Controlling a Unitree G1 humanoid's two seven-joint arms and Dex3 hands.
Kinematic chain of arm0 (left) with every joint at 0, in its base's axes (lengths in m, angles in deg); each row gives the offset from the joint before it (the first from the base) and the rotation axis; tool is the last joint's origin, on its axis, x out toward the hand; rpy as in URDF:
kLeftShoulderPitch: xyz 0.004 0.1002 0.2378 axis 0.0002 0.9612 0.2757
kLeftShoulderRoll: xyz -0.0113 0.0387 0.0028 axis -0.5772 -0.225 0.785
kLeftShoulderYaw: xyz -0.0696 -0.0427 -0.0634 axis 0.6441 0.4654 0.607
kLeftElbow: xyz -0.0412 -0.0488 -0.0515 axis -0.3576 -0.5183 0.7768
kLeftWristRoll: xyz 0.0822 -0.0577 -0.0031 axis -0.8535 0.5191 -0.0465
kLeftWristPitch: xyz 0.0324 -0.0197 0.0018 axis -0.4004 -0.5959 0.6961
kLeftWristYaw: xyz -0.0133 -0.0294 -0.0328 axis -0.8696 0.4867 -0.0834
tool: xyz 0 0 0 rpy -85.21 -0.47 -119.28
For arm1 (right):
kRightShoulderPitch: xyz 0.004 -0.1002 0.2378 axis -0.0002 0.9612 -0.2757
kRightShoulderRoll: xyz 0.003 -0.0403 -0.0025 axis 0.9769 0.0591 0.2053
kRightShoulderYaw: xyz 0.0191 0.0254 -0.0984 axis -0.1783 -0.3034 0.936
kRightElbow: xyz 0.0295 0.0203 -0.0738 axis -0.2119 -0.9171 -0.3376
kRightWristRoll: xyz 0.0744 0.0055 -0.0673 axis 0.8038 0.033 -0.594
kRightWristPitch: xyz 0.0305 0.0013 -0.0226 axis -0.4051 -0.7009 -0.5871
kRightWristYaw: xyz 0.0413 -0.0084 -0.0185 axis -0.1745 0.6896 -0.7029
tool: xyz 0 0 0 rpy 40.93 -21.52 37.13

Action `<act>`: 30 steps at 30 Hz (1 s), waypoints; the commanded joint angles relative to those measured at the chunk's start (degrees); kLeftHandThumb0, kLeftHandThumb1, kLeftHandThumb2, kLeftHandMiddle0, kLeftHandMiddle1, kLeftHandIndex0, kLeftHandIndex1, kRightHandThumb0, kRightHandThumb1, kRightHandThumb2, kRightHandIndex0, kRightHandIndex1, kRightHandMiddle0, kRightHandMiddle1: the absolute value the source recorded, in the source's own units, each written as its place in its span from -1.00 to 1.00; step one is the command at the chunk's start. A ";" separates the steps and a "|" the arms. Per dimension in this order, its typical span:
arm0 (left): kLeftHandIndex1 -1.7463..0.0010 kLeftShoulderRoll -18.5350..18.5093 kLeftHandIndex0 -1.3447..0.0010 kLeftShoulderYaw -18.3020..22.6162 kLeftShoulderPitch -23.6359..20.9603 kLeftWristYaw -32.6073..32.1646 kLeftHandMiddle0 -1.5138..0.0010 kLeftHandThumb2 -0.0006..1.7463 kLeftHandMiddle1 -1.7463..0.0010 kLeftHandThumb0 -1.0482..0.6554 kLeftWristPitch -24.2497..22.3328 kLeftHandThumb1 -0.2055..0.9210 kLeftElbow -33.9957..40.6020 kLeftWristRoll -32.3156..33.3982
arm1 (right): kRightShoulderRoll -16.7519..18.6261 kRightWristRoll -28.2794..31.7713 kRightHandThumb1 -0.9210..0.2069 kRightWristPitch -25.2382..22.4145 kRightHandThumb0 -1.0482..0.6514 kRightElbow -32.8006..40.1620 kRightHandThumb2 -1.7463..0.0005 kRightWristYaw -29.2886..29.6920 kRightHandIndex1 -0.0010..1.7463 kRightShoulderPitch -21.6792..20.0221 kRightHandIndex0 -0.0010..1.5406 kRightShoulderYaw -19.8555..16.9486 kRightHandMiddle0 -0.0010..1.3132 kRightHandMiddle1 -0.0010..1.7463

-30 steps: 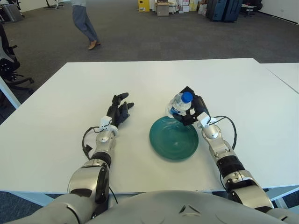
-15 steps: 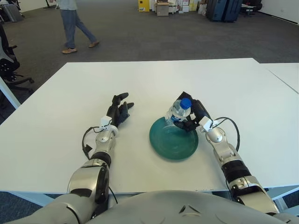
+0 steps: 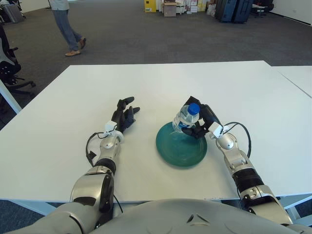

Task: Put the bottle into the plate.

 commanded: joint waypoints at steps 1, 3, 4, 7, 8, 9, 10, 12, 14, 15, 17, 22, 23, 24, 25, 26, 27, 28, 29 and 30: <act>-0.26 0.15 0.88 -0.57 1.08 -0.39 0.47 -0.04 0.16 -0.66 -2.87 1.00 -1.80 -0.96 | -0.50 0.41 0.18 -0.92 0.10 1.45 -0.51 -0.49 1.00 -1.20 0.67 0.19 0.53 1.00; -0.27 0.13 0.88 -0.63 1.04 -0.39 0.47 -0.03 0.17 -0.66 -2.84 1.00 -1.77 -0.92 | -0.80 -0.06 0.18 -1.15 0.10 1.49 -0.51 -0.69 1.00 -1.34 0.67 0.42 0.54 1.00; -0.27 0.12 0.88 -0.64 1.03 -0.36 0.47 -0.03 0.17 -0.66 -2.82 1.00 -1.75 -0.88 | -0.99 -0.25 0.18 -1.14 0.09 1.45 -0.51 -0.82 1.00 -1.46 0.67 0.55 0.54 1.00; -0.27 0.05 0.86 -0.68 0.97 -0.34 0.46 -0.03 0.16 -0.66 -2.86 1.00 -1.79 -0.82 | -1.39 -0.63 0.20 -1.15 0.09 1.22 -0.53 -0.87 1.00 -1.77 0.67 0.83 0.56 1.00; -0.27 0.04 0.86 -0.70 0.96 -0.34 0.46 -0.04 0.16 -0.67 -2.86 1.00 -1.80 -0.81 | -1.47 -0.66 0.21 -1.19 0.09 1.21 -0.53 -0.84 1.00 -1.80 0.67 0.89 0.56 1.00; -0.28 0.01 0.86 -0.73 0.93 -0.35 0.46 -0.04 0.16 -0.67 -2.91 1.00 -1.80 -0.81 | -1.54 -0.69 0.21 -1.26 0.09 1.16 -0.53 -0.81 1.00 -1.89 0.67 0.95 0.56 1.00; -0.28 -0.02 0.86 -0.76 0.90 -0.35 0.46 -0.03 0.16 -0.67 -2.97 1.00 -1.82 -0.81 | -1.58 -0.69 0.18 -1.26 0.06 1.10 -0.49 -0.78 1.00 -1.95 0.64 1.00 0.54 1.00; -0.28 -0.09 0.85 -0.81 0.81 -0.41 0.46 -0.03 0.16 -0.68 -3.09 1.00 -1.85 -0.85 | -1.63 -0.61 0.09 -1.00 -0.01 0.72 -0.37 -0.80 1.00 -2.22 0.59 1.09 0.48 1.00; -0.28 -0.12 0.84 -0.88 0.77 -0.51 0.46 -0.03 0.16 -0.68 -3.15 1.00 -1.87 -0.90 | -1.73 -0.43 -0.15 -0.44 -0.19 0.20 -0.06 -1.02 1.00 -2.45 0.46 1.22 0.09 1.00; -0.28 -0.15 0.84 -0.90 0.74 -0.54 0.46 -0.03 0.16 -0.68 -3.20 1.00 -1.89 -0.91 | -1.77 -0.38 -0.21 -0.22 -0.24 -0.05 0.01 -1.13 1.00 -2.57 0.36 1.31 -0.05 1.00; -0.29 -0.15 0.84 -0.90 0.69 -0.58 0.46 -0.03 0.16 -0.68 -3.30 1.00 -1.90 -0.87 | -2.07 -0.71 -0.45 0.30 -0.44 -0.56 0.27 -1.23 1.00 -2.81 -0.12 1.60 -0.52 0.95; -0.29 -0.14 0.83 -0.92 0.52 -0.69 0.45 -0.04 0.16 -0.67 -3.48 1.00 -1.88 -0.85 | -3.06 -1.52 -0.84 1.06 -0.73 -0.36 0.62 -1.58 0.44 -2.68 -0.84 2.45 -0.92 0.28; -0.29 -0.14 0.83 -0.93 0.50 -0.69 0.45 -0.04 0.16 -0.67 -3.50 1.00 -1.89 -0.85 | -3.17 -1.51 -0.90 1.08 -0.76 -0.15 0.67 -1.70 0.27 -2.55 -0.90 2.55 -0.95 0.13; -0.29 -0.15 0.83 -0.94 0.48 -0.70 0.45 -0.04 0.16 -0.67 -3.52 1.00 -1.90 -0.86 | -3.30 -1.54 -0.94 1.02 -0.79 0.25 0.71 -1.84 0.16 -2.38 -0.93 2.66 -0.97 0.03; -0.29 -0.16 0.83 -0.95 0.47 -0.71 0.45 -0.04 0.16 -0.67 -3.53 1.00 -1.90 -0.86 | -3.39 -1.56 -0.95 0.98 -0.80 0.52 0.72 -1.93 0.11 -2.27 -0.95 2.74 -0.97 -0.01; -0.29 -0.16 0.83 -0.97 0.46 -0.74 0.45 -0.04 0.16 -0.67 -3.56 1.00 -1.90 -0.88 | -3.60 -1.78 -0.97 0.85 -0.81 1.17 0.73 -2.05 0.03 -2.12 -0.97 2.90 -0.98 -0.08; -0.29 -0.16 0.84 -0.99 0.46 -0.75 0.46 -0.04 0.16 -0.67 -3.57 1.00 -1.89 -0.90 | -3.75 -1.92 -0.98 0.74 -0.83 1.64 0.73 -2.13 -0.07 -2.01 -0.98 3.02 -0.99 -0.17; -0.28 -0.17 0.84 -1.01 0.42 -0.78 0.46 -0.03 0.16 -0.67 -3.63 1.00 -1.89 -0.91 | -3.97 -2.35 -0.98 0.74 -0.84 2.04 0.73 -2.06 -0.11 -2.03 -0.98 3.24 -0.99 -0.20; -0.28 -0.17 0.84 -0.99 0.38 -0.81 0.46 -0.03 0.16 -0.66 -3.70 1.00 -1.88 -0.88 | -4.37 -3.06 -0.99 0.93 -0.86 2.08 0.71 -1.94 -0.20 -2.23 -0.99 3.58 -0.99 -0.28; -0.28 -0.17 0.84 -0.97 0.36 -0.83 0.45 -0.03 0.16 -0.66 -3.75 1.00 -1.88 -0.86 | -4.66 -3.53 -0.99 1.07 -0.89 2.04 0.65 -1.83 -0.36 -2.39 -0.99 3.83 -1.00 -0.39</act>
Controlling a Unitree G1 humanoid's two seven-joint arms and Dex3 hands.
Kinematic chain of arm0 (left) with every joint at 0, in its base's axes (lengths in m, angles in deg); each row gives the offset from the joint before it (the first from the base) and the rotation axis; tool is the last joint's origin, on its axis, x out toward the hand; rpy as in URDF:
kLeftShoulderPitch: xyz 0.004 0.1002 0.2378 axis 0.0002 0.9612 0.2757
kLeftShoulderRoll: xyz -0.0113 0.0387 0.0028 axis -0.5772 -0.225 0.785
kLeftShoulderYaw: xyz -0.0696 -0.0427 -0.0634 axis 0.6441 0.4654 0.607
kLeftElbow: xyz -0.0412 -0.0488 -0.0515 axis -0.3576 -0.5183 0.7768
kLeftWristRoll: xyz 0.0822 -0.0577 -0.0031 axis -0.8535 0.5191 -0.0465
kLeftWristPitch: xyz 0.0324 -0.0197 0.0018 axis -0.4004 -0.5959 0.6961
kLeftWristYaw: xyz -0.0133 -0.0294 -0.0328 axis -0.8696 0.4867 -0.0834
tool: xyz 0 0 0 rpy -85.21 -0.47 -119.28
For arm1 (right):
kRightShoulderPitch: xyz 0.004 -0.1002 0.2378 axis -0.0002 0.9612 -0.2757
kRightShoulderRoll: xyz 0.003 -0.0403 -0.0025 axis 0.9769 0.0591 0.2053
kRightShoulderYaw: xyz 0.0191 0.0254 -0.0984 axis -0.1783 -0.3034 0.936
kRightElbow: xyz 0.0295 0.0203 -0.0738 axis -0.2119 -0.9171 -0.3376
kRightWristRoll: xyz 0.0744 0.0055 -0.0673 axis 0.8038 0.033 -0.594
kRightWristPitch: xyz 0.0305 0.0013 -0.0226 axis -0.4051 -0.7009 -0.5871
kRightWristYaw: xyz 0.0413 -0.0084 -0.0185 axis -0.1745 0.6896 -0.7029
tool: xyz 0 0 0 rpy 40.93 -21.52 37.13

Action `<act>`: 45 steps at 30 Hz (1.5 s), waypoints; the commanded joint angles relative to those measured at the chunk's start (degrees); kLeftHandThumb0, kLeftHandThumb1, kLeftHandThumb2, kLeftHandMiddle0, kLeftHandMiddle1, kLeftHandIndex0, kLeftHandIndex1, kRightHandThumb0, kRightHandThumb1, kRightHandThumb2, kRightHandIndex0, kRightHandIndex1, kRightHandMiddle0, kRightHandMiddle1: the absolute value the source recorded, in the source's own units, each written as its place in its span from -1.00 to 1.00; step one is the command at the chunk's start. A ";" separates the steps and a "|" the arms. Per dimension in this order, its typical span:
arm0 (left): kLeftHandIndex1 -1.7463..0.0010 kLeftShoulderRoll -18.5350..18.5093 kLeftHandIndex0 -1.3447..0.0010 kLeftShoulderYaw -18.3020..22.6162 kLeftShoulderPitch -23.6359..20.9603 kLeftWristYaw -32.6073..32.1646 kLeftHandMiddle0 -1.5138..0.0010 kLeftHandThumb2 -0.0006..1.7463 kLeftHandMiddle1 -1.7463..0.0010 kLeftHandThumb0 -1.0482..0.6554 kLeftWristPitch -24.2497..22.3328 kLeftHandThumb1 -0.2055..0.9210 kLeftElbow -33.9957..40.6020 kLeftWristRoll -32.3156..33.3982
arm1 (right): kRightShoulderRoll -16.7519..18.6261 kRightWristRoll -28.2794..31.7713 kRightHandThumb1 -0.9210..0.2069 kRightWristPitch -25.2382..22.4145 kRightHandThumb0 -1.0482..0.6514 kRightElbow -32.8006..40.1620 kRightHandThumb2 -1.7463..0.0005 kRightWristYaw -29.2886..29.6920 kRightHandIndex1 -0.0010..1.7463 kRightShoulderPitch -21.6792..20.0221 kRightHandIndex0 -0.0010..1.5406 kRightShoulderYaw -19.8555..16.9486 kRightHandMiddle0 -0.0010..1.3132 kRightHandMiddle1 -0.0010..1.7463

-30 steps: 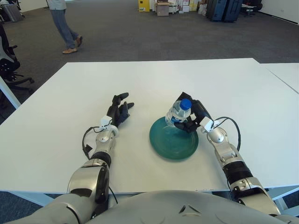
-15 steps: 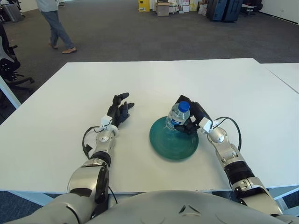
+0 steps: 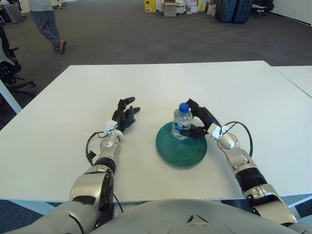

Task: Put the bottle into the plate.

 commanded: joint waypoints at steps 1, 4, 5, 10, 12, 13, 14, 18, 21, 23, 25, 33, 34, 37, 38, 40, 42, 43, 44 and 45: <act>-0.28 0.16 0.84 -0.36 1.04 -0.51 0.45 -0.03 0.16 -0.66 -2.84 1.00 -1.59 -0.81 | -1.25 -2.04 -0.99 1.05 -0.90 1.14 0.63 -0.03 -0.42 -1.94 -0.99 0.84 -1.00 -0.43; -0.28 0.12 0.84 -0.38 0.99 -0.59 0.45 -0.03 0.16 -0.66 -2.93 1.00 -1.57 -0.83 | -2.30 -2.86 -1.00 0.96 -0.96 0.96 0.50 -1.24 -0.77 -2.74 -1.00 1.70 -1.00 -0.65; -0.28 0.11 0.84 -0.40 0.98 -0.65 0.45 -0.03 0.16 -0.66 -2.94 1.00 -1.55 -0.87 | -2.67 -2.99 -1.00 1.09 -0.97 0.40 0.48 -1.63 -0.82 -3.11 -1.00 1.92 -1.00 -0.68; -0.28 0.09 0.85 -0.49 0.95 -0.85 0.46 -0.03 0.16 -0.66 -3.01 1.00 -1.53 -0.95 | -3.62 -3.99 -1.00 0.00 -0.99 0.95 0.43 -2.53 -0.97 -3.36 -1.00 2.82 -1.00 -0.85; -0.28 0.08 0.85 -0.48 0.94 -0.83 0.46 -0.03 0.16 -0.66 -3.08 1.00 -1.50 -0.92 | -3.84 -4.28 -1.00 -0.05 -1.00 0.73 0.43 -2.50 -0.99 -3.56 -1.00 2.95 -1.00 -0.92; -0.28 0.08 0.85 -0.45 0.93 -0.79 0.46 -0.03 0.16 -0.67 -3.13 1.00 -1.48 -0.87 | -3.87 -4.22 -1.00 -0.02 -1.00 0.58 0.43 -2.49 -0.99 -3.61 -1.00 2.91 -1.00 -0.94; -0.28 0.09 0.85 -0.43 0.92 -0.76 0.46 -0.03 0.16 -0.67 -3.17 1.00 -1.46 -0.84 | -3.90 -4.18 -1.00 -0.02 -1.00 0.52 0.45 -2.48 -0.99 -3.63 -1.00 2.90 -1.00 -0.96; -0.28 0.05 0.85 -0.44 0.89 -0.75 0.46 -0.03 0.16 -0.67 -3.32 1.00 -1.46 -0.84 | -3.61 -3.16 -1.00 -0.35 -1.00 1.31 0.49 -2.73 -1.00 -3.01 -1.00 2.57 -1.00 -0.99; -0.29 0.01 0.83 -0.42 0.85 -0.64 0.45 -0.03 0.15 -0.67 -3.41 1.00 -1.49 -0.81 | -3.40 -2.66 -1.00 -0.14 -1.00 1.25 0.53 -2.72 -1.00 -2.90 -1.00 2.41 -1.00 -1.00; -0.29 0.00 0.83 -0.40 0.84 -0.57 0.44 -0.03 0.15 -0.67 -3.43 1.00 -1.49 -0.78 | -3.55 -2.52 -1.00 -0.03 -1.00 1.41 0.54 -2.84 -1.00 -2.71 -1.00 2.36 -1.00 -1.00; -0.29 -0.01 0.83 -0.40 0.83 -0.56 0.44 -0.03 0.14 -0.67 -3.46 1.00 -1.51 -0.79 | -3.56 -2.46 -1.00 -0.07 -1.00 1.41 0.56 -2.90 -1.00 -2.70 -1.00 2.35 -1.00 -1.00; -0.28 -0.05 0.84 -0.56 0.88 -0.63 0.46 -0.02 0.15 -0.67 -3.38 1.00 -1.50 -0.95 | -2.90 -1.19 -1.00 0.44 -1.00 1.15 0.57 -2.58 -1.00 -2.68 -1.00 1.70 -1.00 -1.00; -0.28 -0.04 0.84 -0.57 0.89 -0.63 0.46 -0.02 0.15 -0.67 -3.34 1.00 -1.48 -0.96 | -2.80 -0.96 -1.00 0.67 -1.00 1.06 0.55 -2.45 -1.00 -2.69 -1.00 1.58 -1.00 -1.00; -0.28 -0.03 0.85 -0.63 0.94 -0.67 0.45 -0.02 0.15 -0.66 -3.17 1.00 -1.45 -1.01 | -1.94 0.91 -1.00 1.97 -1.00 0.00 0.51 -1.65 -1.00 -2.92 -1.00 0.54 -1.00 -1.00; -0.28 -0.03 0.85 -0.65 0.96 -0.70 0.45 -0.02 0.15 -0.66 -3.14 1.00 -1.44 -1.04 | -1.63 1.64 -1.00 2.34 -1.00 -0.36 0.50 -1.42 -1.00 -2.98 -1.00 0.18 -1.00 -1.00; -0.28 -0.03 0.85 -0.70 1.00 -0.79 0.45 -0.02 0.15 -0.66 -3.10 1.00 -1.47 -1.12 | -0.64 3.94 -1.00 3.25 -1.00 -1.41 0.49 -0.94 -1.00 -3.20 -1.00 -1.13 -1.00 -1.00; -0.27 -0.03 0.86 -0.71 1.01 -0.81 0.45 -0.02 0.15 -0.66 -3.07 1.00 -1.49 -1.15 | 0.64 6.39 -1.00 4.08 -1.00 -2.59 0.48 -0.05 -1.00 -3.92 -1.00 -2.90 -1.00 -1.00; -0.27 -0.03 0.86 -0.71 1.01 -0.80 0.45 -0.02 0.15 -0.66 -3.06 1.00 -1.49 -1.16 | 1.36 7.66 -1.00 4.48 -1.00 -3.22 0.48 0.52 -1.00 -4.40 -1.00 -3.91 -1.00 -1.00; -0.27 -0.03 0.86 -0.70 1.01 -0.79 0.45 -0.02 0.15 -0.66 -3.05 1.00 -1.49 -1.17 | 1.85 8.55 -1.00 4.81 -1.00 -3.71 0.48 0.89 -1.00 -4.74 -1.00 -4.59 -1.00 -1.00; -0.27 -0.03 0.86 -0.70 1.01 -0.79 0.45 -0.02 0.15 -0.66 -3.05 1.00 -1.50 -1.19 | 2.60 9.70 -1.00 5.26 -1.00 -4.33 0.48 1.46 -1.00 -5.15 -1.00 -5.53 -1.00 -1.00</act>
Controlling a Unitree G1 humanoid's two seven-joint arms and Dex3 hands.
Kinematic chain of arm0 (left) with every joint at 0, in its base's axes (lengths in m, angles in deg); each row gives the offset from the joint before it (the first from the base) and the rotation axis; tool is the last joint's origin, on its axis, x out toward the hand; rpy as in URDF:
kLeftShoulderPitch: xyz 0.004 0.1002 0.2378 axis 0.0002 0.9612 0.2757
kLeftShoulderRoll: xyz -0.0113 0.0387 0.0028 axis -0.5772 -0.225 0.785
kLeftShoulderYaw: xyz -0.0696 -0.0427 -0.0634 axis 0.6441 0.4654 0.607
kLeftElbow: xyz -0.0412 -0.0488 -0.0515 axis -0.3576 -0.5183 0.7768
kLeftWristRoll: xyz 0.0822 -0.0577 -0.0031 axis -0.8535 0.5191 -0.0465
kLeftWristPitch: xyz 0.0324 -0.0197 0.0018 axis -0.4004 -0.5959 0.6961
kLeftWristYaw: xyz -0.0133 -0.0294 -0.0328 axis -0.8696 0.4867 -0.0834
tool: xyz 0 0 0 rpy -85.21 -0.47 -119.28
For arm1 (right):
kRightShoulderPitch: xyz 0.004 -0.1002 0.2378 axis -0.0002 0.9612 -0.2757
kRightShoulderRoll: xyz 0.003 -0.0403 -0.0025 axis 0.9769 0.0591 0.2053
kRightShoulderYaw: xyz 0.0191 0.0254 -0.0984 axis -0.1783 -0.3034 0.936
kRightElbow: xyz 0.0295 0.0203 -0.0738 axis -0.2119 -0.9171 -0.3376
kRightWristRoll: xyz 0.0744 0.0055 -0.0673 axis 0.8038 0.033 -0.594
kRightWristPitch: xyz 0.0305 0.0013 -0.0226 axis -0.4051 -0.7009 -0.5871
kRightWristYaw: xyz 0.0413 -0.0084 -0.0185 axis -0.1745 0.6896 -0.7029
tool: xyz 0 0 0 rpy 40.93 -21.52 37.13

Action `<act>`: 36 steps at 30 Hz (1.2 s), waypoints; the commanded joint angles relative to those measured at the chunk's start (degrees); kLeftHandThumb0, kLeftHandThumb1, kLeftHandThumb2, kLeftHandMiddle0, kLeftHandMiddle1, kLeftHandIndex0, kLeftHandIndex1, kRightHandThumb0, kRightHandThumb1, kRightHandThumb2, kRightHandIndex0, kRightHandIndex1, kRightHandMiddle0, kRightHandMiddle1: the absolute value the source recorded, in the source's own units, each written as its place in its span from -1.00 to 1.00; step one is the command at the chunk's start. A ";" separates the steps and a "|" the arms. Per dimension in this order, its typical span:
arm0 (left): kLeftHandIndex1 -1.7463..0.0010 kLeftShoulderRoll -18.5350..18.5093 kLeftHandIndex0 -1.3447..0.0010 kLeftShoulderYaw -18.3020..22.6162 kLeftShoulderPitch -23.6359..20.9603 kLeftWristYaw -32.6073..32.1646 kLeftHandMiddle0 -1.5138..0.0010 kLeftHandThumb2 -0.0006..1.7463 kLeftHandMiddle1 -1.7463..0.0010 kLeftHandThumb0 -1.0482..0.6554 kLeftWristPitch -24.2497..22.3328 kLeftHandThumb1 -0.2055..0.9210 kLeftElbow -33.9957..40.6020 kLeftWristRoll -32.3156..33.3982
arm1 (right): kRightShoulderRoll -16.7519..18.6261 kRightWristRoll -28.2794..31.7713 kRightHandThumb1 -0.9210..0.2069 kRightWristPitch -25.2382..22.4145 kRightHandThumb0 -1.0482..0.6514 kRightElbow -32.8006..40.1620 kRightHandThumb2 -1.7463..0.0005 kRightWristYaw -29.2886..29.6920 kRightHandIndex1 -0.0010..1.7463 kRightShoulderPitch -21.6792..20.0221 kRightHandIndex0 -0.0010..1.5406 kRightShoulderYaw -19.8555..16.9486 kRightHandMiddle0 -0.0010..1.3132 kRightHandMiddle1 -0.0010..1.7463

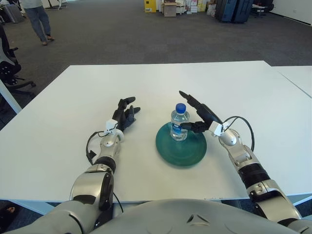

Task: Put the bottle into the plate.

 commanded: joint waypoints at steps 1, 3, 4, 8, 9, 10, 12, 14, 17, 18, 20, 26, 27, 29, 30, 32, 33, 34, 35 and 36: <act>-0.27 0.12 0.86 -0.44 1.37 -0.56 0.45 -0.02 0.15 -0.66 -2.27 1.00 -1.51 -0.91 | 2.01 4.11 -1.00 1.63 -1.00 -1.93 0.47 2.30 -1.00 -3.00 -1.00 -3.57 -1.00 -1.00; -0.27 0.12 0.86 -0.46 1.36 -0.59 0.45 -0.02 0.16 -0.66 -2.30 1.00 -1.54 -0.96 | 4.56 7.22 -1.00 2.76 -1.00 -2.99 0.47 4.55 -1.00 -3.44 -1.00 -6.09 -1.00 -1.00; -0.28 0.12 0.86 -0.47 1.35 -0.61 0.45 -0.02 0.16 -0.66 -2.35 1.00 -1.55 -0.98 | 6.05 8.91 -1.00 3.24 -1.00 -3.41 0.47 5.75 -1.00 -3.57 -1.00 -7.41 -1.00 -1.00; -0.28 0.15 0.86 -0.46 1.42 -0.60 0.46 -0.03 0.16 -0.66 -2.41 1.00 -1.51 -0.98 | 8.94 12.32 -1.00 3.68 -0.91 -3.99 0.45 7.35 -1.00 -3.76 -0.99 -9.91 -0.94 -0.97; -0.28 0.16 0.86 -0.44 1.44 -0.58 0.46 -0.03 0.16 -0.66 -2.44 1.00 -1.49 -0.95 | 9.80 13.47 -1.00 3.41 -0.89 -3.91 0.44 7.66 -1.00 -3.78 -0.98 -10.63 -0.95 -0.92; -0.28 0.24 0.85 -0.30 1.43 -0.49 0.46 -0.03 0.16 -0.66 -2.57 1.00 -1.47 -0.76 | 11.41 16.64 -1.00 2.43 -0.85 -3.74 0.43 7.61 -1.00 -3.96 -0.97 -12.00 -0.97 -0.85; -0.29 0.34 0.83 -0.05 1.42 -0.27 0.44 -0.03 0.16 -0.65 -2.75 1.00 -1.43 -0.42 | 13.44 21.10 -1.00 0.91 -0.76 -3.96 0.41 7.03 -0.98 -4.38 -0.92 -13.98 -0.98 -0.70; -0.30 0.40 0.82 0.13 1.42 -0.07 0.43 -0.04 0.15 -0.65 -2.83 1.00 -1.39 -0.19 | 14.27 23.47 -1.00 -0.16 -0.70 -4.95 0.36 6.33 -0.97 -4.86 -0.86 -15.23 -0.99 -0.58; -0.30 0.46 0.81 0.22 1.47 0.01 0.42 -0.04 0.14 -0.64 -2.83 1.00 -1.35 -0.11 | 14.39 25.01 -1.00 -0.62 -0.63 -8.24 0.26 5.12 -0.94 -5.95 -0.77 -16.76 -1.00 -0.41; -0.30 0.47 0.81 0.21 1.48 0.01 0.42 -0.05 0.14 -0.64 -2.84 1.00 -1.35 -0.12 | 14.30 25.47 -1.00 -0.49 -0.62 -10.08 0.24 4.59 -0.94 -6.52 -0.75 -17.38 -1.00 -0.40; -0.30 0.43 0.82 0.10 1.48 -0.13 0.42 -0.05 0.13 -0.64 -2.80 1.00 -1.35 -0.30 | 13.82 26.46 -1.00 -0.21 -0.60 -15.41 0.18 3.40 -0.92 -8.39 -0.70 -18.97 -1.00 -0.31; -0.29 0.28 0.83 -0.27 1.43 -0.38 0.44 -0.04 0.14 -0.64 -2.94 1.00 -1.48 -0.73 | 13.08 27.83 -1.00 -0.49 -0.60 -24.07 0.09 0.59 -0.89 -12.23 -0.56 -21.77 -1.00 -0.07; -0.29 0.25 0.83 -0.30 1.46 -0.35 0.45 -0.04 0.14 -0.65 -2.91 1.00 -1.46 -0.76 | 13.06 27.82 -1.00 -0.41 -0.60 -24.79 0.09 0.34 -0.89 -12.55 -0.56 -21.99 -1.00 -0.06; -0.29 0.22 0.83 -0.35 1.50 -0.32 0.46 -0.04 0.15 -0.65 -2.82 1.00 -1.45 -0.82 | 13.05 27.68 -1.00 -0.23 -0.60 -26.09 0.07 -0.10 -0.88 -13.08 -0.53 -22.44 -1.00 -0.01; -0.29 0.21 0.82 -0.37 1.51 -0.32 0.46 -0.04 0.15 -0.65 -2.79 1.00 -1.46 -0.85 | 13.05 27.60 -1.00 -0.15 -0.60 -26.65 0.07 -0.28 -0.88 -13.31 -0.53 -22.64 -1.00 0.00; -0.29 0.20 0.82 -0.38 1.53 -0.29 0.46 -0.04 0.15 -0.65 -2.71 1.00 -1.49 -0.85 | 12.97 27.34 -1.00 -0.16 -0.60 -27.82 0.06 -0.58 -0.88 -13.71 -0.52 -22.97 -1.00 0.03; -0.29 0.19 0.81 -0.34 1.54 -0.22 0.46 -0.04 0.15 -0.65 -2.70 1.00 -1.50 -0.80 | 12.91 27.14 -1.00 -0.23 -0.60 -28.41 0.06 -0.59 -0.88 -13.90 -0.51 -23.06 -1.00 0.03; -0.29 0.19 0.81 -0.31 1.55 -0.17 0.45 -0.05 0.15 -0.66 -2.69 1.00 -1.50 -0.75 | 12.86 26.99 -1.00 -0.24 -0.61 -28.86 0.06 -0.60 -0.88 -14.06 -0.51 -23.15 -1.00 0.05; -0.29 0.20 0.81 -0.28 1.62 -0.07 0.45 -0.05 0.15 -0.66 -2.67 1.00 -1.47 -0.70 | 12.80 26.80 -1.00 -0.25 -0.61 -29.50 0.05 -0.58 -0.88 -14.21 -0.51 -23.24 -1.00 0.06; -0.29 0.20 0.81 -0.26 1.67 -0.01 0.44 -0.05 0.15 -0.66 -2.66 1.00 -1.45 -0.66 | 12.76 26.66 -1.00 -0.22 -0.61 -29.98 0.05 -0.60 -0.88 -14.33 -0.50 -23.33 -1.00 0.07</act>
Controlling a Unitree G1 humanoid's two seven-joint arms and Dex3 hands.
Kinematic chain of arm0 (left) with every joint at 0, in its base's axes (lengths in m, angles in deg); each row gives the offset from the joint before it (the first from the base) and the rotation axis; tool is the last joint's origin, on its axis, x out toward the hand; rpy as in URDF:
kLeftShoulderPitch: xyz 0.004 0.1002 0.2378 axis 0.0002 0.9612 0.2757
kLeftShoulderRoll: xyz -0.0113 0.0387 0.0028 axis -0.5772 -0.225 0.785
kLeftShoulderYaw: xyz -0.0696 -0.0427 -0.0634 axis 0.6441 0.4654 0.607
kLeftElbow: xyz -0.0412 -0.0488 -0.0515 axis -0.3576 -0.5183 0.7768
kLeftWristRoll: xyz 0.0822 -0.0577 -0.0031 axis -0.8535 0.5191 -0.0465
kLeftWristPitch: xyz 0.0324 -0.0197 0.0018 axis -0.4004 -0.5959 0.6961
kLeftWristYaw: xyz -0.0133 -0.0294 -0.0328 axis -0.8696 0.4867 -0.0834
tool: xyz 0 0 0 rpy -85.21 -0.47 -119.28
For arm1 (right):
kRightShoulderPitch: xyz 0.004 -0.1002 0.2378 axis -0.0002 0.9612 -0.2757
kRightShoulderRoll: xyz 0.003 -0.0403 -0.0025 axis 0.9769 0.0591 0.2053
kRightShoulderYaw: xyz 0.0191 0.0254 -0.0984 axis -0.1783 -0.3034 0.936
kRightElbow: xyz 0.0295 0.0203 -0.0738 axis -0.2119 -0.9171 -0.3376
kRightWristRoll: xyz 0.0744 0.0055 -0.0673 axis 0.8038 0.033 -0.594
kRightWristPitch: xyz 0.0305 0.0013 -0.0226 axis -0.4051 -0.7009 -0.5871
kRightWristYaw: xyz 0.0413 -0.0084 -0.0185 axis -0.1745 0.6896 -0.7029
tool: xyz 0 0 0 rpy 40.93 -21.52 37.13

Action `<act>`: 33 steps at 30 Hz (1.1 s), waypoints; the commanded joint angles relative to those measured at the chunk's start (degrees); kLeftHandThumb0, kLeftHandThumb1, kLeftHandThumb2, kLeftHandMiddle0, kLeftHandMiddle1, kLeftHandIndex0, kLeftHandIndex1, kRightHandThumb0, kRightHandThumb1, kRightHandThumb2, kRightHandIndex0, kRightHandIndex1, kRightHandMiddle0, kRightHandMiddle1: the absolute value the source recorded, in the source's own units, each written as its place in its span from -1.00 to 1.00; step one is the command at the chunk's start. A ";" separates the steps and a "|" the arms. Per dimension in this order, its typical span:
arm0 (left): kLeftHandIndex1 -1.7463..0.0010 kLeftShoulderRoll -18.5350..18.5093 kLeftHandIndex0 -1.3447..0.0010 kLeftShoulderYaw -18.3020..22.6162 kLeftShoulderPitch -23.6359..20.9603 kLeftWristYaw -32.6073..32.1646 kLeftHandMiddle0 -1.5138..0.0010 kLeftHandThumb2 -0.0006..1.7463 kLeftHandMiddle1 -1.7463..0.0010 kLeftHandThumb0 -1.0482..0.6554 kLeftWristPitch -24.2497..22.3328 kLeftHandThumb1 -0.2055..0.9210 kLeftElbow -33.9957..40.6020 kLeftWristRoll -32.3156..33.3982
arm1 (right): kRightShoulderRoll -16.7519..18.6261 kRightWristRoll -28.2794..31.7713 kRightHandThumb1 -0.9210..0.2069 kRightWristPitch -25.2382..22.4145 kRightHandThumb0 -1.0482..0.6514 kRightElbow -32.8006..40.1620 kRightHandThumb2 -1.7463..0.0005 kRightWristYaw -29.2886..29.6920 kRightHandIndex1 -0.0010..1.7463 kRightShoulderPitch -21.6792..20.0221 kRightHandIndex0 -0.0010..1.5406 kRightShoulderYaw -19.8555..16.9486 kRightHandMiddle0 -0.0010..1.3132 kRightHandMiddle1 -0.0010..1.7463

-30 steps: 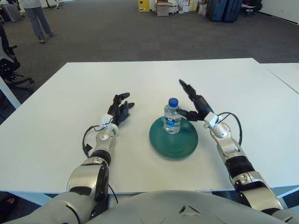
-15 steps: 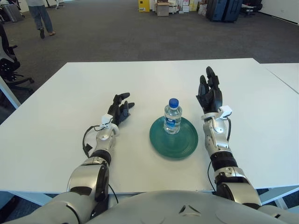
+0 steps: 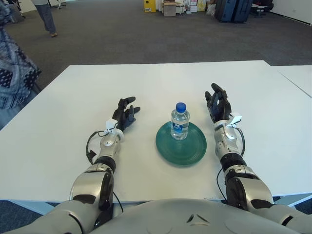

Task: Put the bottle into the plate.

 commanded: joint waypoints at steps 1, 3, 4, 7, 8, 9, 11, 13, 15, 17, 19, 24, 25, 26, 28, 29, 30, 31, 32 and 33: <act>-0.30 0.26 0.81 -0.28 1.83 0.07 0.44 -0.05 0.15 -0.66 -2.34 1.00 -1.47 -0.59 | -0.18 -0.29 -1.00 0.18 -0.61 -2.06 0.05 -0.54 -0.88 -2.52 -0.50 -0.43 -1.00 0.07; -0.30 0.26 0.81 -0.24 1.84 0.16 0.45 -0.05 0.15 -0.66 -2.38 1.00 -1.47 -0.53 | -0.39 -0.61 -1.00 0.06 -0.62 -3.16 0.04 -0.49 -0.88 -2.94 -0.49 -0.55 -1.00 0.08; -0.29 0.26 0.81 -0.22 1.84 0.19 0.45 -0.05 0.15 -0.66 -2.40 1.00 -1.47 -0.51 | -0.50 -0.77 -1.00 0.00 -0.62 -3.68 0.03 -0.46 -0.88 -3.15 -0.49 -0.60 -1.00 0.08; -0.29 0.32 0.82 -0.19 1.96 0.32 0.45 -0.05 0.15 -0.66 -2.23 1.00 -1.37 -0.44 | -1.04 -1.63 -1.00 -1.29 -0.63 -5.40 0.01 0.20 -0.88 -3.84 -0.48 -0.46 -1.00 0.08; -0.29 0.34 0.82 -0.19 2.00 0.34 0.45 -0.05 0.15 -0.66 -2.16 1.00 -1.34 -0.43 | -1.18 -1.86 -1.00 -1.67 -0.64 -5.82 0.00 0.40 -0.88 -4.02 -0.48 -0.42 -1.00 0.08; -0.29 0.35 0.83 -0.18 2.02 0.35 0.45 -0.05 0.15 -0.66 -2.11 1.00 -1.32 -0.42 | -1.31 -2.10 -1.00 -2.06 -0.64 -6.23 -0.01 0.60 -0.88 -4.20 -0.48 -0.37 -1.00 0.08; -0.29 0.39 0.83 -0.17 2.08 0.38 0.45 -0.05 0.15 -0.65 -2.01 1.00 -1.25 -0.39 | -1.59 -2.59 -1.00 -2.79 -0.65 -7.04 -0.03 0.92 -0.88 -4.45 -0.47 -0.25 -1.00 0.07; -0.29 0.43 0.82 -0.13 2.15 0.42 0.44 -0.05 0.15 -0.65 -1.95 1.00 -1.17 -0.32 | -2.09 -3.37 -1.00 -3.48 -0.67 -8.80 -0.05 1.19 -0.88 -4.53 -0.47 -0.03 -1.00 0.05; -0.30 0.45 0.81 -0.10 2.19 0.45 0.44 -0.05 0.15 -0.66 -1.94 1.00 -1.12 -0.29 | -2.37 -3.91 -1.00 -3.59 -0.68 -10.19 -0.06 1.21 -0.88 -4.53 -0.46 -0.08 -1.00 0.03; -0.30 0.47 0.81 -0.09 2.23 0.46 0.44 -0.05 0.15 -0.66 -1.96 1.00 -1.08 -0.26 | -2.57 -4.26 -1.00 -3.49 -0.69 -11.47 -0.07 1.12 -0.88 -4.53 -0.46 -0.20 -1.00 0.01; -0.30 0.46 0.80 -0.09 2.24 0.43 0.44 -0.05 0.15 -0.66 -2.01 1.00 -1.08 -0.27 | -2.70 -4.55 -1.00 -3.41 -0.69 -12.68 -0.07 1.07 -0.88 -4.52 -0.46 -0.27 -1.00 0.01; -0.30 0.55 0.80 -0.09 2.32 0.42 0.43 -0.05 0.14 -0.66 -2.05 1.00 -0.99 -0.22 | -2.77 -5.39 -1.00 -3.29 -0.70 -14.51 -0.09 0.99 -0.90 -4.25 -0.49 -0.38 -1.00 -0.07; -0.30 0.62 0.80 -0.03 2.30 0.45 0.43 -0.05 0.14 -0.66 -2.14 1.00 -1.00 -0.13 | -2.70 -5.77 -1.00 -3.14 -0.70 -14.77 -0.09 1.00 -0.90 -3.94 -0.49 -0.18 -1.00 -0.08; -0.30 0.67 0.80 0.01 2.29 0.44 0.43 -0.05 0.14 -0.66 -2.23 1.00 -1.02 -0.09 | -2.60 -6.26 -1.00 -2.93 -0.70 -15.07 -0.09 1.08 -0.91 -3.58 -0.51 0.14 -1.00 -0.12; -0.30 0.71 0.81 0.05 2.26 0.42 0.44 -0.05 0.14 -0.66 -2.33 1.00 -1.04 -0.03 | -2.48 -6.84 -1.00 -2.64 -0.69 -15.46 -0.08 1.19 -0.93 -3.21 -0.53 0.48 -1.00 -0.17; -0.30 0.73 0.81 0.01 2.26 0.33 0.44 -0.05 0.14 -0.65 -2.33 1.00 -1.05 -0.05 | -2.44 -7.20 -1.00 -2.53 -0.69 -15.64 -0.08 1.28 -0.93 -3.06 -0.54 0.69 -1.00 -0.19; -0.30 0.71 0.81 -0.07 2.25 0.18 0.44 -0.05 0.14 -0.66 -2.30 1.00 -1.09 -0.16 | -2.44 -7.83 -1.00 -2.61 -0.68 -15.91 -0.08 1.42 -0.94 -2.87 -0.55 1.14 -1.00 -0.20; -0.30 0.70 0.81 -0.13 2.24 0.07 0.45 -0.05 0.15 -0.66 -2.28 1.00 -1.12 -0.25 | -2.45 -8.32 -1.00 -2.65 -0.67 -16.13 -0.07 1.52 -0.95 -2.75 -0.58 1.44 -1.00 -0.26; -0.30 0.68 0.82 -0.17 2.21 0.01 0.45 -0.05 0.15 -0.66 -2.23 1.00 -1.16 -0.31 | -2.49 -8.88 -1.00 -2.79 -0.66 -16.34 -0.07 1.59 -0.96 -2.60 -0.60 1.83 -1.00 -0.29; -0.29 0.67 0.82 -0.19 2.19 -0.02 0.45 -0.05 0.15 -0.66 -2.20 1.00 -1.19 -0.35 | -2.52 -9.22 -1.00 -2.89 -0.65 -16.47 -0.07 1.64 -0.98 -2.53 -0.62 2.05 -1.00 -0.33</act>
